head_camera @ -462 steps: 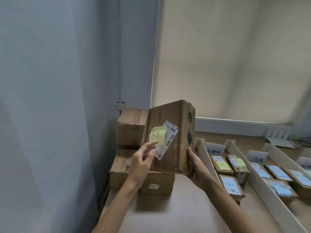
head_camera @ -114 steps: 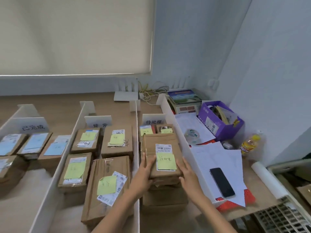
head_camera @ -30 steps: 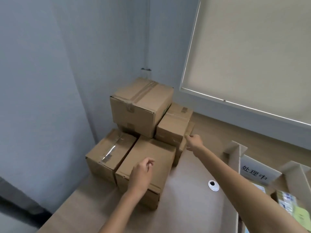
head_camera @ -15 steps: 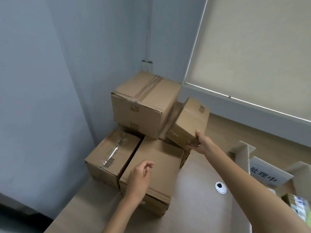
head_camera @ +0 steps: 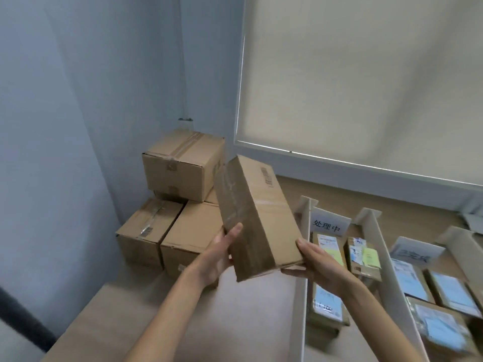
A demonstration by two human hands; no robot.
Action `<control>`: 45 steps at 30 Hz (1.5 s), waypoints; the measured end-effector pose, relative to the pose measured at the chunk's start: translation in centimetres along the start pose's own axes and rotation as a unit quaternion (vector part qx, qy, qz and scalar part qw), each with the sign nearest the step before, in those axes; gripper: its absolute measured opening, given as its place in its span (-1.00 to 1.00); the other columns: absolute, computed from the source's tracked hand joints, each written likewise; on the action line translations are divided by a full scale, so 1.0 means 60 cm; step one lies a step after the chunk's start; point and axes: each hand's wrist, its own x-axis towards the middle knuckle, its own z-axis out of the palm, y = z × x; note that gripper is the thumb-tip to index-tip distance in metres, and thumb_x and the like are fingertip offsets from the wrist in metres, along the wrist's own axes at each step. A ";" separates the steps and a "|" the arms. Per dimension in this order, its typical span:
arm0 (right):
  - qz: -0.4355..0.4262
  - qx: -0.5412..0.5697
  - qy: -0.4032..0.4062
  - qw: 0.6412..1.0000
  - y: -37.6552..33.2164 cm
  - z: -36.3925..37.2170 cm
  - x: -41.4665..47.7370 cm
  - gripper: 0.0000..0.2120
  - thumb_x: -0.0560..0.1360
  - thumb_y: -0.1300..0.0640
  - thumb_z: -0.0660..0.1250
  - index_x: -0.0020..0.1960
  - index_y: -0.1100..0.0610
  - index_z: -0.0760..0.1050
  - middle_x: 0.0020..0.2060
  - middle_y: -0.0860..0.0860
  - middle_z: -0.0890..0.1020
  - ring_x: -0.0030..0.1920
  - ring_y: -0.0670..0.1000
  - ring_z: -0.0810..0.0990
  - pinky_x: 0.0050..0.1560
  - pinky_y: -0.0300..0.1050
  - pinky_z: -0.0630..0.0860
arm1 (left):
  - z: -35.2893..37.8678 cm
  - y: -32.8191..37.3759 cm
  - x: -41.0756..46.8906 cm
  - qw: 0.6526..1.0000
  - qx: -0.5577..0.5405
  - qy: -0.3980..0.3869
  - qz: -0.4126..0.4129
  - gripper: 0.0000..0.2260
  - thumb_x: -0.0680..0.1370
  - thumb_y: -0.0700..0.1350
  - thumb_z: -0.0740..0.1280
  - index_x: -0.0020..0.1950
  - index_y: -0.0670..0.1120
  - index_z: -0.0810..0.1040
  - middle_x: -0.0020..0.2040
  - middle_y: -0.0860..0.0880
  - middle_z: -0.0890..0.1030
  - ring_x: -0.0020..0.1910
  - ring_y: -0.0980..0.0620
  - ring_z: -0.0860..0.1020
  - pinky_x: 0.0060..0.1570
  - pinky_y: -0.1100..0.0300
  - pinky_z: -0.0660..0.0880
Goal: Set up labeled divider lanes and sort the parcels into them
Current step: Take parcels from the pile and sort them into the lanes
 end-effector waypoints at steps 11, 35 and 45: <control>-0.163 -0.194 0.099 0.962 0.087 0.086 -0.279 -0.48 0.44 -0.11 0.33 0.35 -0.14 0.26 0.13 -0.16 0.51 0.08 -0.19 0.53 -0.20 -0.35 0.55 | 0.179 -0.125 -0.215 0.973 0.140 0.111 0.144 -0.56 0.45 0.05 0.42 0.31 0.07 0.41 0.17 0.07 0.61 0.15 0.15 0.56 0.08 0.23 0.54; -0.154 -0.056 0.147 0.975 0.286 0.171 -0.594 -0.33 0.25 -0.41 0.25 0.32 -0.23 0.35 0.21 -0.15 0.54 0.22 -0.10 0.51 0.13 -0.09 0.51 | 0.136 -0.235 -0.535 0.988 0.091 -0.003 0.123 -0.40 0.25 0.22 0.43 0.26 0.28 0.35 0.21 0.13 0.56 0.14 0.04 0.58 -0.16 0.15 0.59; -0.196 -0.062 0.207 0.956 0.360 0.140 -0.737 -0.33 0.33 -0.21 0.34 0.40 -0.10 0.30 0.24 -0.16 0.55 0.26 -0.14 0.50 0.32 -0.08 0.41 | 0.248 -0.304 -0.587 0.953 0.254 -0.037 0.158 -0.62 0.59 0.02 0.20 0.39 0.19 0.22 0.30 0.08 0.28 0.17 0.30 0.40 -0.11 0.55 0.44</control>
